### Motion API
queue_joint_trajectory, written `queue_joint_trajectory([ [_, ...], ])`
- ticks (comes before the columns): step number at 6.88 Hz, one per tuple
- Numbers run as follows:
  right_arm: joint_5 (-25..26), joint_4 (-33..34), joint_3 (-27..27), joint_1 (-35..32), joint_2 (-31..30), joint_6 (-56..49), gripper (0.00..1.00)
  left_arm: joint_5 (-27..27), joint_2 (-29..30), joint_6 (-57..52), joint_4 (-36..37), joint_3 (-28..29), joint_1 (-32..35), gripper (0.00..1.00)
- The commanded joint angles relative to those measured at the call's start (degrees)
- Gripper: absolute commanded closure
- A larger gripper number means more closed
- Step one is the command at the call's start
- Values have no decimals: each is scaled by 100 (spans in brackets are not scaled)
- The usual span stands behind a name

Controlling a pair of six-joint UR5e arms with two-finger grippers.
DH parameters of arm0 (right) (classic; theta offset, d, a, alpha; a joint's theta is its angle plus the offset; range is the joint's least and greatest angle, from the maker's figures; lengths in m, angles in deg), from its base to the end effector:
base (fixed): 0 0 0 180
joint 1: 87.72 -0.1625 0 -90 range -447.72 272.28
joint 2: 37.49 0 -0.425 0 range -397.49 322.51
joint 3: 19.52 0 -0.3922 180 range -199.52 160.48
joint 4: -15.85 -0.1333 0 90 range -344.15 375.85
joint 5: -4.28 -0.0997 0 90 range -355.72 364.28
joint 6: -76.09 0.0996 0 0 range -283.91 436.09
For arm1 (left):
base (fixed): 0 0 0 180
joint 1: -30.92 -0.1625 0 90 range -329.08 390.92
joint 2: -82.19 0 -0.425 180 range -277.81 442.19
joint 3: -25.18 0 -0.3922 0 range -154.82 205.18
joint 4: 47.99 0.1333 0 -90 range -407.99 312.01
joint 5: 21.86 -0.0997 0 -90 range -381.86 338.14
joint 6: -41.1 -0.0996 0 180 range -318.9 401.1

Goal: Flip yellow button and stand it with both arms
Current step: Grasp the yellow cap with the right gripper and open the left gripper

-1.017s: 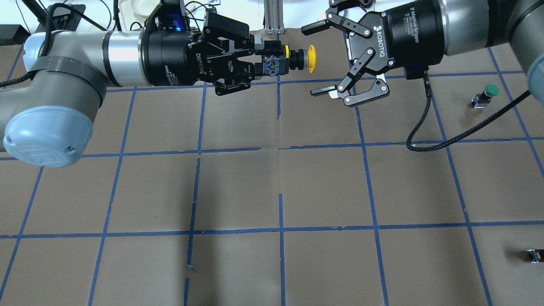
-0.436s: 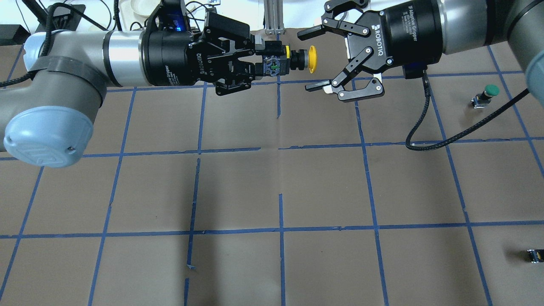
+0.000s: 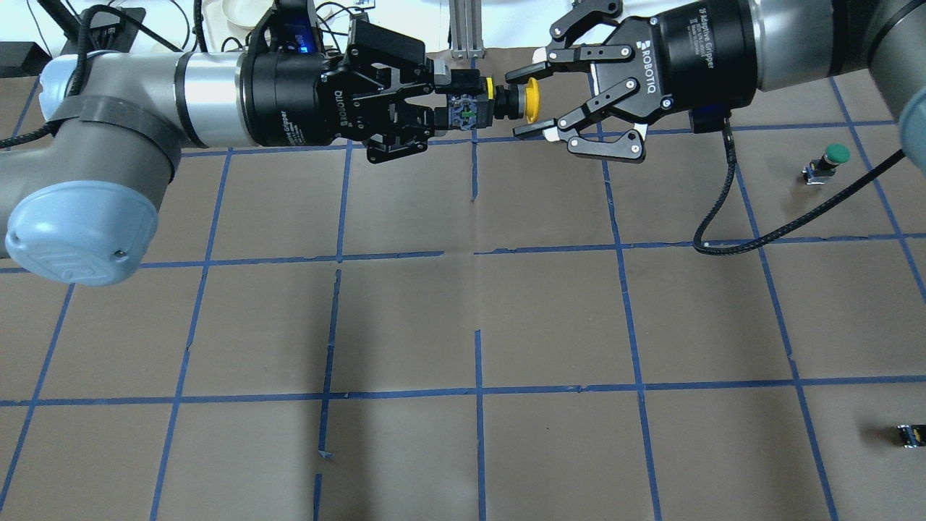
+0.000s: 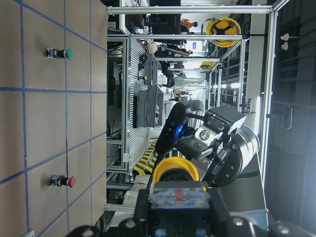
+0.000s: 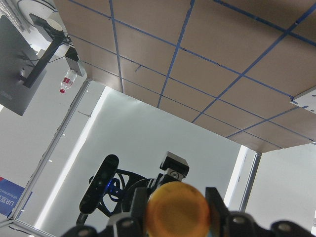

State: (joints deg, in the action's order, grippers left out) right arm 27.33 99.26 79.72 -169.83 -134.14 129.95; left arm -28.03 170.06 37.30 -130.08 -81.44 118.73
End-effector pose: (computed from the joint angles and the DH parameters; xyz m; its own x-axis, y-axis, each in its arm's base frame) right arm 0.1631 -0.4615 0.5125 -0.1074 0.9071 -0.4069 0.3768 0.4159 0.8277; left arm -0.2145 -0.4703 0.4670 -0.1053 -0.0519 0.9931 -0.0310 0.9983 0.0489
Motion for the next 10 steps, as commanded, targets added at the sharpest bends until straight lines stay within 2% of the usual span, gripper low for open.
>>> queue_joint_trajectory([
  [1, 6, 0, -10, 10, -3, 1, 65, -7, -7, 28, 0, 1, -1, 93],
  [2, -2, 0, -10, 10, -3, 1, 67, -7, -7, 37, 0, 1, -1, 92],
  [3, -3, 0, -10, 10, -3, 71, 68, 1, -7, 229, 0, 1, -1, 39],
  [4, -3, 9, -10, 19, -3, 115, 68, -16, -7, 657, 0, 1, -1, 1],
  [6, 41, 105, -19, 123, 6, 116, 70, -68, -50, 687, 0, 18, -1, 1],
  [8, 1030, 491, -19, 667, 6, -103, 70, -296, -86, 661, 0, 80, -149, 0],
  [9, 1687, 501, -10, 704, 6, -765, 70, -1037, 1, 600, 139, 97, -298, 0],
  [10, 2642, 440, 24, 713, 6, -1755, 70, -1653, 46, 652, 488, 89, -352, 1],
])
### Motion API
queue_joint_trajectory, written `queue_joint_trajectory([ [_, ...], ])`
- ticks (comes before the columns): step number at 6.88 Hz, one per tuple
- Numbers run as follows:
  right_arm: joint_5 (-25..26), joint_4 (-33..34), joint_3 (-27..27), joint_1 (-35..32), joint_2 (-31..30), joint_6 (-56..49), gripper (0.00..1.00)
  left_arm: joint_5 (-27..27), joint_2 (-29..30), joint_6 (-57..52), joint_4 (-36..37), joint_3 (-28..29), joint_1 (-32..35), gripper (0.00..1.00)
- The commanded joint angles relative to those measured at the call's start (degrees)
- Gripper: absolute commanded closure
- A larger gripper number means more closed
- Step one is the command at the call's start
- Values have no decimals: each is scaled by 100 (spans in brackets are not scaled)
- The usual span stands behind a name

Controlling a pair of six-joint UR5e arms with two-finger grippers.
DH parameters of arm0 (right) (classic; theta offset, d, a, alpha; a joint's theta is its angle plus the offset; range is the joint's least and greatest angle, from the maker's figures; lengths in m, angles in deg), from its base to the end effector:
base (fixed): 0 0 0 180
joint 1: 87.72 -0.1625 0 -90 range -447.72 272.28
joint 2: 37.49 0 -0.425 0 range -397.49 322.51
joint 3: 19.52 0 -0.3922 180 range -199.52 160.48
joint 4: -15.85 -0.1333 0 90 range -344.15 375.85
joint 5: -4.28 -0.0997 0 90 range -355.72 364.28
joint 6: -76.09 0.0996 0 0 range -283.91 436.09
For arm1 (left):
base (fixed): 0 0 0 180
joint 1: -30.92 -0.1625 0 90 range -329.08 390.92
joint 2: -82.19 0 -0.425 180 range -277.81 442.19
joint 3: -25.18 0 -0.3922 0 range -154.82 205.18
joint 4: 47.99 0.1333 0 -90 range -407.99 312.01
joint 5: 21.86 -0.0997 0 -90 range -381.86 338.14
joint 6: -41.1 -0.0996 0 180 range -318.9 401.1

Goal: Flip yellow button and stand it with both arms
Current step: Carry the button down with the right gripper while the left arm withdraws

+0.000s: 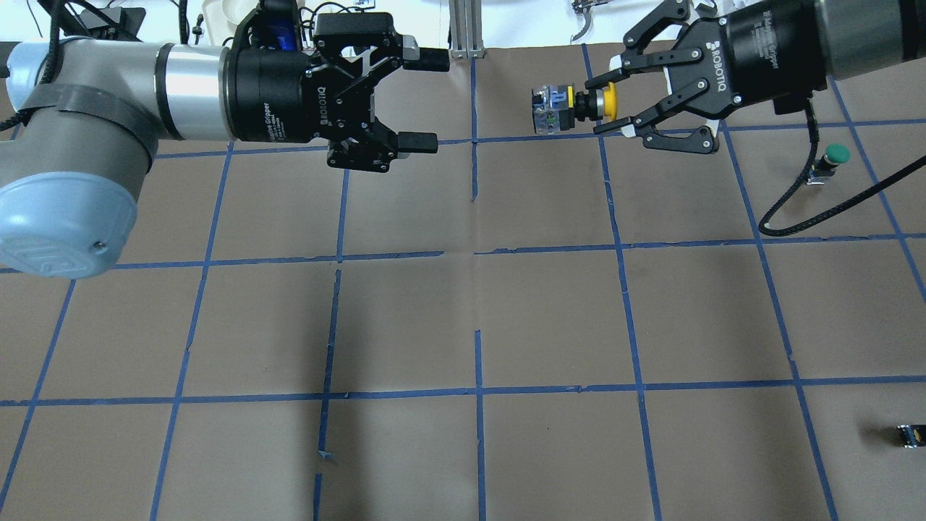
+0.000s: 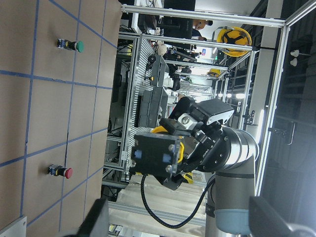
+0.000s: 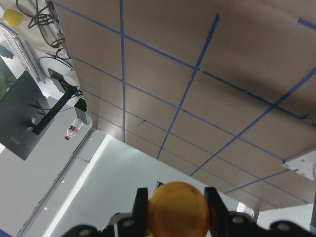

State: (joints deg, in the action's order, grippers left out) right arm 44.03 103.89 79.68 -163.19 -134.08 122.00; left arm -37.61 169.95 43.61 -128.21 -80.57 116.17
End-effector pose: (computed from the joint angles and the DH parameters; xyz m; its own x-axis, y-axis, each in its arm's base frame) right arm 0.0934 -0.4760 0.4954 -0.2404 0.8459 -0.4760 0.6076 0.5136 0.6059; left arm -0.1901 -0.4799 0.4621 -0.2615 -0.1283 0.9566 -0.0942 0.9898 0.1071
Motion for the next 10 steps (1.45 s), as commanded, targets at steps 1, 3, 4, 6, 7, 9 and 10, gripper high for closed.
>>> queue_joint_trajectory([
  [1, 1695, -41, 47, 58, 0, -1954, 70, -1284, 66, -14, 323, 19, -104, 1],
  [3, 3049, 28, 379, 398, 88, -4176, 70, -3798, 110, -32, 402, 473, -218, 1],
  [4, 3326, 38, 529, 775, 88, -5492, 70, -4970, 206, -163, 341, 755, -219, 1],
  [6, 3791, 850, 862, 1356, 201, -7551, 71, -6944, 557, -454, -51, 1291, -219, 0],
  [7, 3872, 1342, 1116, 1594, 246, -8998, 70, -7690, 541, -671, -272, 1511, -184, 0],
  [9, 3847, 1558, 1268, 2235, 272, -10805, 70, -7646, 470, -691, -547, 1671, -61, 0],
  [10, 3847, 1802, 1268, 2438, 490, -11823, 70, -7297, 444, -743, -556, 1680, -52, 0],
])
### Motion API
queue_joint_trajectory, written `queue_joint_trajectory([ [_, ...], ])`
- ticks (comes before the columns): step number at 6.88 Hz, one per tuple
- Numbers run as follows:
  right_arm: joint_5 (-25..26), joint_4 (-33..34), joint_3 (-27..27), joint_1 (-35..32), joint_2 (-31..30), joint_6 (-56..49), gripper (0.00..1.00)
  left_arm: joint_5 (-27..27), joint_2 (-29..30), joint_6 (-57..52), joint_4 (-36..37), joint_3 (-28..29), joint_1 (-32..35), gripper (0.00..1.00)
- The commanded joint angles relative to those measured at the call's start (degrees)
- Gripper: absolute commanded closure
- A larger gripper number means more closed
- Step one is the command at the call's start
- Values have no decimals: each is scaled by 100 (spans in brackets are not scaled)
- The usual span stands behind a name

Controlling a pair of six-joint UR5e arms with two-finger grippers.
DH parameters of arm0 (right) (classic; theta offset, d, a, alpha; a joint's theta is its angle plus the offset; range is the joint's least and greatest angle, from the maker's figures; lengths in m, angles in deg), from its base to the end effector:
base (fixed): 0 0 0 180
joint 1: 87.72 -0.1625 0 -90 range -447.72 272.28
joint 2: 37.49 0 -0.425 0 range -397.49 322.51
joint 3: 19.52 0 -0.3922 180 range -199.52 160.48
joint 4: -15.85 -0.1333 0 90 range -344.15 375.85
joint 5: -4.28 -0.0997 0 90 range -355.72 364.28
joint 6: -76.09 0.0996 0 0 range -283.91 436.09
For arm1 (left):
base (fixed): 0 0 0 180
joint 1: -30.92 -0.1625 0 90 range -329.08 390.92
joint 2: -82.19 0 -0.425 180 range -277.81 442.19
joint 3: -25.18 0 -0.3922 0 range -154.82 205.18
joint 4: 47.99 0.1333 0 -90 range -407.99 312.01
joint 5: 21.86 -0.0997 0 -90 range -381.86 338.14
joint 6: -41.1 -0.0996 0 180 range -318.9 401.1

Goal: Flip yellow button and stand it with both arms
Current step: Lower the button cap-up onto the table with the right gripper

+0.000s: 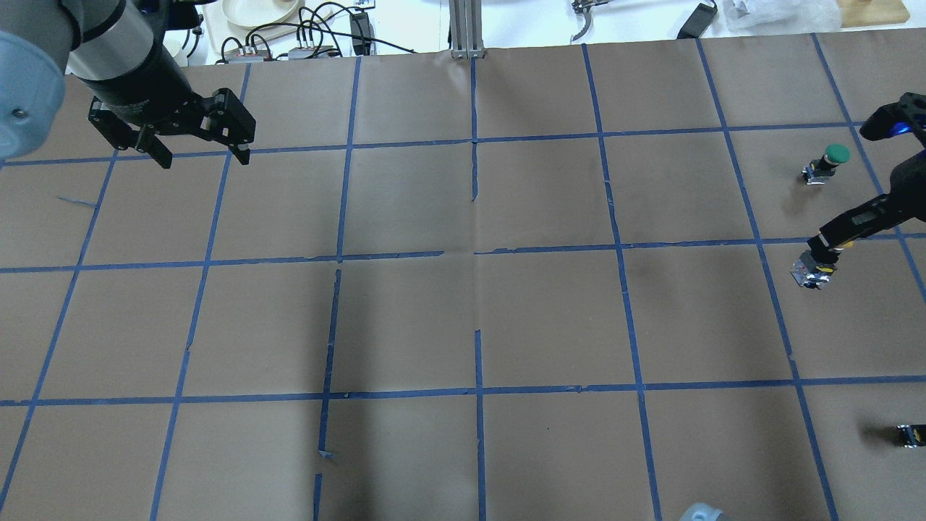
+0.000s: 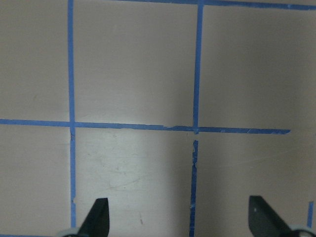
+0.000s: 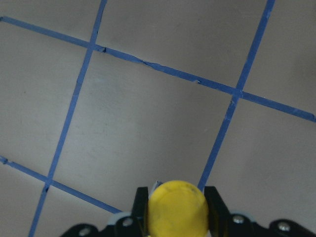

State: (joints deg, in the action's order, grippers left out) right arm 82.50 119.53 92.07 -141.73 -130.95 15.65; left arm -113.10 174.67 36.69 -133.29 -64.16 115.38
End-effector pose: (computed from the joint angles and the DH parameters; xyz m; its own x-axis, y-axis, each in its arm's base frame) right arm -0.1336 -0.4454 0.3597 -0.8958 -0.4116 -0.1679 -0.3919 0.9095 -0.1388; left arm -0.0808 -0.5252 0.4802 -0.9995 -0.0209 -0.0254 -0.0196 0.9986 -0.0484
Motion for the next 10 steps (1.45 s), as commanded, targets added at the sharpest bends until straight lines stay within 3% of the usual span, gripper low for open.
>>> queue_joint_trajectory([
  [1, -35, 441, 29, 546, 483, -2365, 70, 290, -219, -156, -179, 57, 36, 0],
  [3, -105, 880, 20, 1127, 994, -4257, 70, 308, -238, -87, -416, 188, 27, 0],
  [6, -536, 1163, 2, 1252, 1522, -6220, 69, 151, -343, -42, -971, 189, 193, 0],
  [10, -554, 1076, 37, 1718, 1743, -7105, 66, 185, -265, 578, -919, 207, 229, 0],
])
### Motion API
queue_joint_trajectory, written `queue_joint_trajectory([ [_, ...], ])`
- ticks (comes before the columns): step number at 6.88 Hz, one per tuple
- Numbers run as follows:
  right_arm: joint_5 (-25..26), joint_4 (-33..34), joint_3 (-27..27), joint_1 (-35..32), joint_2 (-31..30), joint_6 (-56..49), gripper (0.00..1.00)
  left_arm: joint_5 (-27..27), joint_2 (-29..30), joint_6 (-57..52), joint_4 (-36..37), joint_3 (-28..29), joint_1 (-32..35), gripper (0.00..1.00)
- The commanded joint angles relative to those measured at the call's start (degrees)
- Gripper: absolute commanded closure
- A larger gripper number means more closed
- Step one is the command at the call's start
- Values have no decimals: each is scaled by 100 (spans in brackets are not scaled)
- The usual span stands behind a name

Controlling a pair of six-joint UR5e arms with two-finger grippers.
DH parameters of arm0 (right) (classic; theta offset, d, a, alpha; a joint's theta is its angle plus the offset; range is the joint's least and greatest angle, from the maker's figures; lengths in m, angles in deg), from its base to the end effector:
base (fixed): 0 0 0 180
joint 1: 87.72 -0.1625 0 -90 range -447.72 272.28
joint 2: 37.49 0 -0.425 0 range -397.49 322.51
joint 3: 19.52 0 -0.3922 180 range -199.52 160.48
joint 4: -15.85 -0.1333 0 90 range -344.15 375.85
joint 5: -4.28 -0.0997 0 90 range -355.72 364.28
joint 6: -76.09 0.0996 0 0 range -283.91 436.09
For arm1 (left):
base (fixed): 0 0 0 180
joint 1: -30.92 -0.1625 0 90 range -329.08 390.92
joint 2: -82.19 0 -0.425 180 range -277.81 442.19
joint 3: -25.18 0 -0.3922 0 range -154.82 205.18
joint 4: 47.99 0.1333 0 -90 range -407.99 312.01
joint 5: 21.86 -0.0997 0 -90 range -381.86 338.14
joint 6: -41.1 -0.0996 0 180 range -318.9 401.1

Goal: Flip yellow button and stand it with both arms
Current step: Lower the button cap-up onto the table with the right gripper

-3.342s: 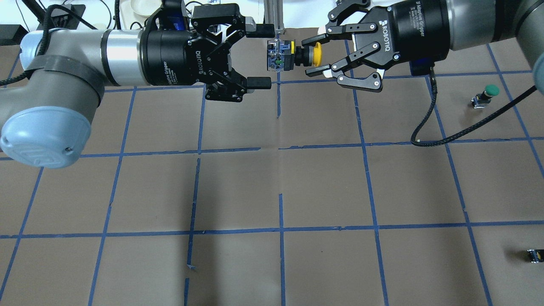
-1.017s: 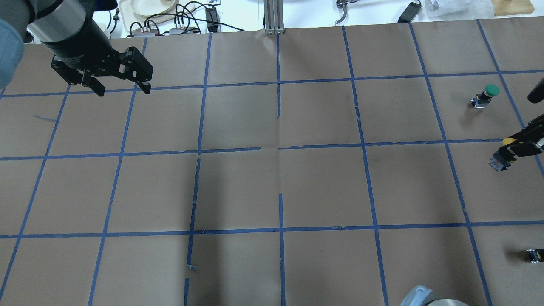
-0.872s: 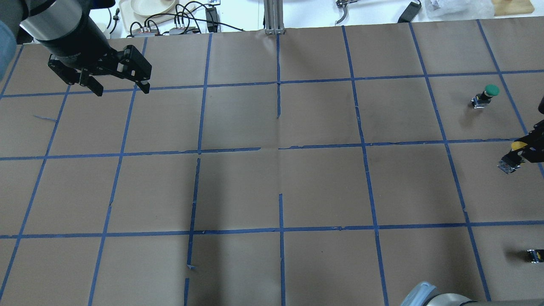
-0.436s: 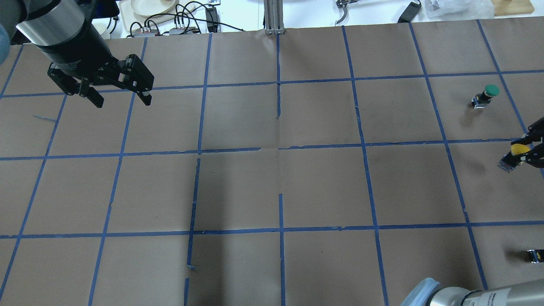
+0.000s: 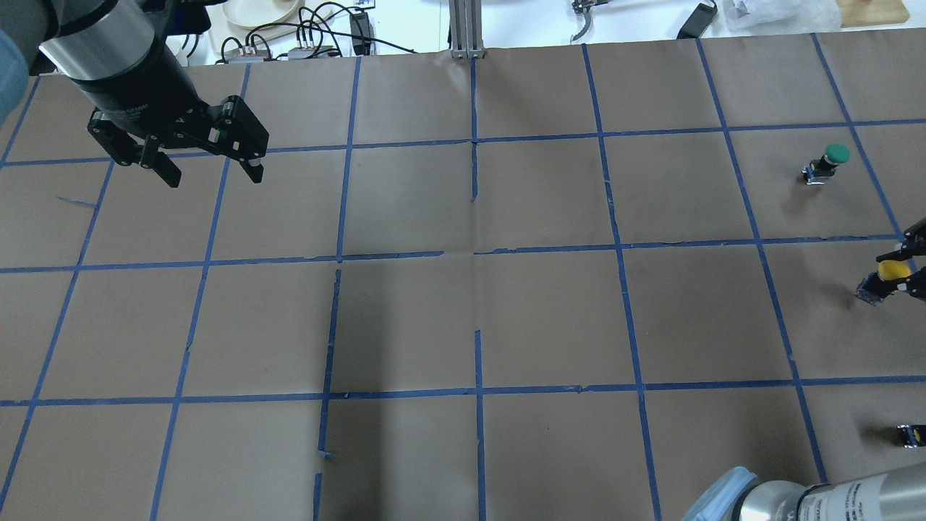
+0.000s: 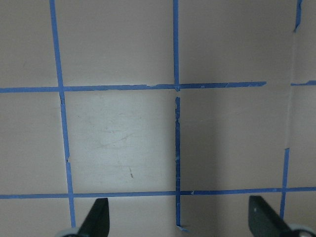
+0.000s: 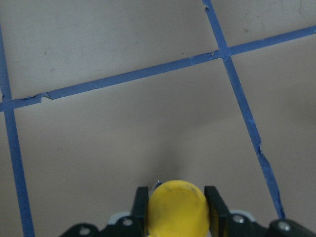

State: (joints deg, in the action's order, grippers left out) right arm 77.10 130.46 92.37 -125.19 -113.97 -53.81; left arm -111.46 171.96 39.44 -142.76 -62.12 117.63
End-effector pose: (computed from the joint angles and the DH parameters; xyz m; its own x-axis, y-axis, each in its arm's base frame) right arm -0.2971 -0.4328 0.2363 -0.2535 -0.9664 0.0424 -0.9123 0.2242 -0.3428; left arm -0.1059 -0.4933 0.5048 -0.9996 -0.0287 0.0079 -0.0284 0.9991 0.0319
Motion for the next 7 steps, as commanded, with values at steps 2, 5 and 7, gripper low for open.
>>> queue_joint_trajectory([
  [2, -276, -27, 8, 64, 46, -770, 62, -22, -12, 324, 47, 12, -5, 0],
  [5, -295, -53, 61, 11, 64, -792, 52, -40, -91, 324, 38, 20, 13, 0],
  [7, -242, -45, 43, 11, 125, -765, 32, 12, -135, 306, 20, 81, 30, 0],
])
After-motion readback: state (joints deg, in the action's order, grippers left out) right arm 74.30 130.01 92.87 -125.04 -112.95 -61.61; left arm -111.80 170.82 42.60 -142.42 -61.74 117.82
